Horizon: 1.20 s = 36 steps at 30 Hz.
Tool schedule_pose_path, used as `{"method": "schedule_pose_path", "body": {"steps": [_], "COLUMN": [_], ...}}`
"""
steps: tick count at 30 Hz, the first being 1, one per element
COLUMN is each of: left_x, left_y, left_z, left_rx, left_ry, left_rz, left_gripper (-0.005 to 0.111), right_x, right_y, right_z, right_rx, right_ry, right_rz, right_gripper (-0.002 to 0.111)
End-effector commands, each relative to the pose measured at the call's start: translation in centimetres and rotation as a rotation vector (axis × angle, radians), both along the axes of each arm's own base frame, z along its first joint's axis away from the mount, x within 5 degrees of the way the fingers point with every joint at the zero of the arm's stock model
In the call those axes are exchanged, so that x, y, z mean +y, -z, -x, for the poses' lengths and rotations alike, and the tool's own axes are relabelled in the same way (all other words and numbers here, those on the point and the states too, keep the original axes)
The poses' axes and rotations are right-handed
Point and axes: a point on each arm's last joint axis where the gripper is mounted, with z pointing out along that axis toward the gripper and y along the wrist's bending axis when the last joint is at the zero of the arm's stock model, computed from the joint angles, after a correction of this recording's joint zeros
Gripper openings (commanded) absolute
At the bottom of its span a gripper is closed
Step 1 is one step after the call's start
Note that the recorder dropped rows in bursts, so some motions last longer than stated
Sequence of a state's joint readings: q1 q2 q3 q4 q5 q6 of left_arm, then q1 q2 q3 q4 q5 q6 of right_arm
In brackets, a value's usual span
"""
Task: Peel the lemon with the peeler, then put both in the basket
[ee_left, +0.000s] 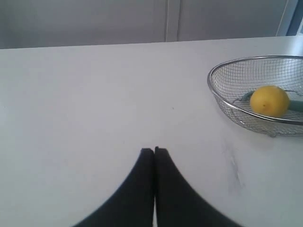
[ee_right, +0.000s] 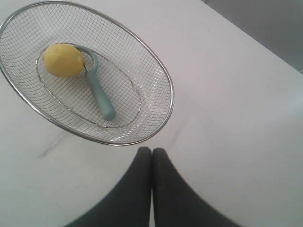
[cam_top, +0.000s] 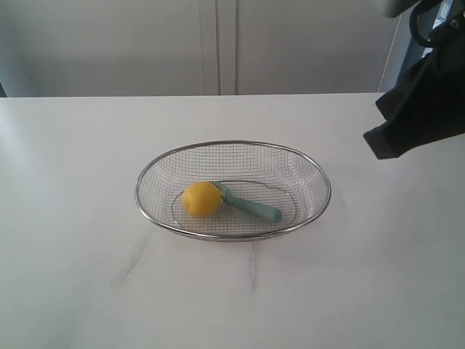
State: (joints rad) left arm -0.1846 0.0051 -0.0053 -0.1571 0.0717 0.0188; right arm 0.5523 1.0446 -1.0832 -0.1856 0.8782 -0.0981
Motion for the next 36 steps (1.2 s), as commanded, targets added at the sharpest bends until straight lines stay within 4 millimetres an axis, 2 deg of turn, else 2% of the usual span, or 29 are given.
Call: {"method": "schedule_pose_path", "body": {"steps": [1, 5, 36], "left_x": [0.08, 0.06, 0.03], "left_y": [0.45, 1.11, 1.35], "left_z": [0.07, 0.26, 0.35], "left_rx": [0.021, 0.09, 0.117], "left_ry": [0.003, 0.016, 0.022], "left_rz": [-0.055, -0.089, -0.094], "left_gripper": [0.0, 0.0, 0.0], "right_x": [-0.14, -0.14, -0.14], "right_y": [-0.09, -0.09, -0.09], "right_z": [0.06, 0.06, 0.06], "right_rx": [-0.012, -0.012, -0.012], "right_ry": [0.001, 0.001, 0.001], "right_rz": [-0.007, -0.007, -0.007], "right_gripper": [0.0, 0.0, 0.0]}}
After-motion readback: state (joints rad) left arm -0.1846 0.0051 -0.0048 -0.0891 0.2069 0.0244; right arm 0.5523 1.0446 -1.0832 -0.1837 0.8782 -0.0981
